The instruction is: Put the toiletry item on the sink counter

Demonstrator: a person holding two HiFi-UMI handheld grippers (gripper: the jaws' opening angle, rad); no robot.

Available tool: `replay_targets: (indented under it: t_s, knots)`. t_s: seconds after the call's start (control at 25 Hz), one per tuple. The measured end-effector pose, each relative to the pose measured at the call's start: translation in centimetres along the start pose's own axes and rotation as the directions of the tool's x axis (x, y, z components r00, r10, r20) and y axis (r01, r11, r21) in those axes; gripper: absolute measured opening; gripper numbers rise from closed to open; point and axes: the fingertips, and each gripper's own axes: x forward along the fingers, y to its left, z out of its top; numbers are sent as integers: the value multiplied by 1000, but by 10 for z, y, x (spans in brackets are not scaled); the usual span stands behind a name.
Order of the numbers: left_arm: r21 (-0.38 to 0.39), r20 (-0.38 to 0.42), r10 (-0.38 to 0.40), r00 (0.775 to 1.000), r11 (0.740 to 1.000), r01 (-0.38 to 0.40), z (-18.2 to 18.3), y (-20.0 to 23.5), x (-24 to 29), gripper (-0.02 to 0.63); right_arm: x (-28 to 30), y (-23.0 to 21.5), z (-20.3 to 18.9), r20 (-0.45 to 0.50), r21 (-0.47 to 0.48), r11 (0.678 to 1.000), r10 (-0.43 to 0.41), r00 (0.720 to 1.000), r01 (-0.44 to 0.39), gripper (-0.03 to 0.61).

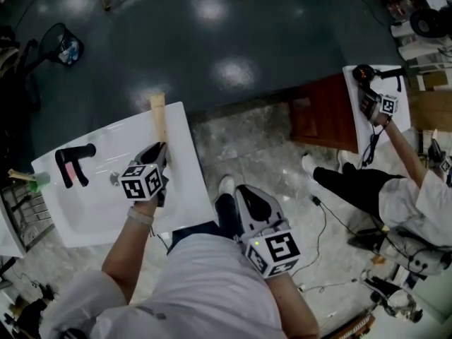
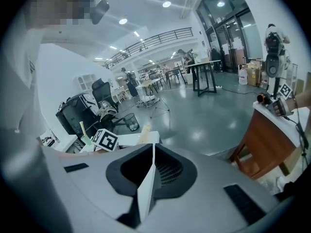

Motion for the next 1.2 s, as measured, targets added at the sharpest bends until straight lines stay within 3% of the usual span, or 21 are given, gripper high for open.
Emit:
replay_targets:
  t_s: [0.44, 0.76, 1.2]
  knots:
    - [42, -1, 29, 1000, 999, -29, 4, -1, -3, 156, -3, -2, 0, 12, 9, 1000, 8, 1000, -8, 23]
    - [64, 50, 29, 998, 997, -32, 20, -16, -33, 169, -11, 7, 4, 47, 2, 999, 48, 998, -48, 23]
    - [118, 160, -16, 987, 993, -3, 44, -76, -122, 26, -33, 34, 18, 101, -15, 985, 174, 979, -174, 23]
